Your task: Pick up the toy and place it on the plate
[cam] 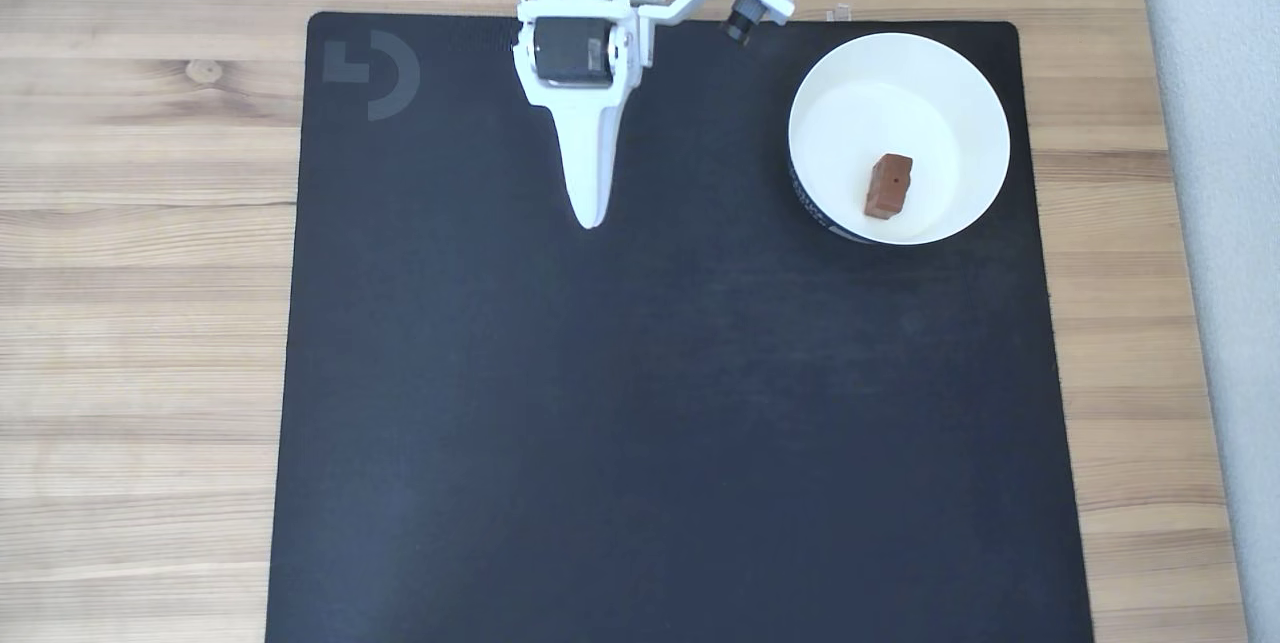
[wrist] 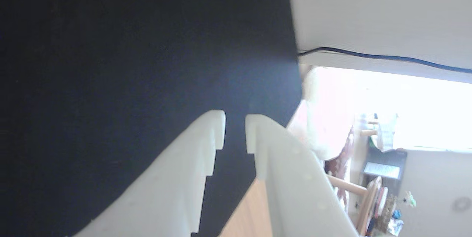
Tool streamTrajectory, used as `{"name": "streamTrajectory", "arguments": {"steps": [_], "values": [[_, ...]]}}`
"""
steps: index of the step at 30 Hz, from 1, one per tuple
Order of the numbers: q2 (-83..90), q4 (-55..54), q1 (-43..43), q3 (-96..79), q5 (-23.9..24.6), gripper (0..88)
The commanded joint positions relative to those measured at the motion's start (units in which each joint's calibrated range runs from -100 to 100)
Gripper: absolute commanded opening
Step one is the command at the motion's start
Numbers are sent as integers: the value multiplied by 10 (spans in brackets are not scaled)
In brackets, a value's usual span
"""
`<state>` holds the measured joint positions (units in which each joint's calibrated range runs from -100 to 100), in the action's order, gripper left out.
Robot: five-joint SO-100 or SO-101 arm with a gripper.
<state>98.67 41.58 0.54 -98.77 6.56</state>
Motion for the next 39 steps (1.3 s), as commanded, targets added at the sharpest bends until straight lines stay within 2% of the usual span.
{"name": "streamTrajectory", "arguments": {"steps": [1, 4, 8, 11, 18, 39], "values": [[7, 63, 2, -8, -3, 26], [7, 107, 2, -8, -3, 26], [7, 111, 2, -8, -6, 26], [7, 118, 0, -8, -30, 26], [7, 118, 0, -8, -51, 26], [6, 113, 0, -8, -47, 27]]}}
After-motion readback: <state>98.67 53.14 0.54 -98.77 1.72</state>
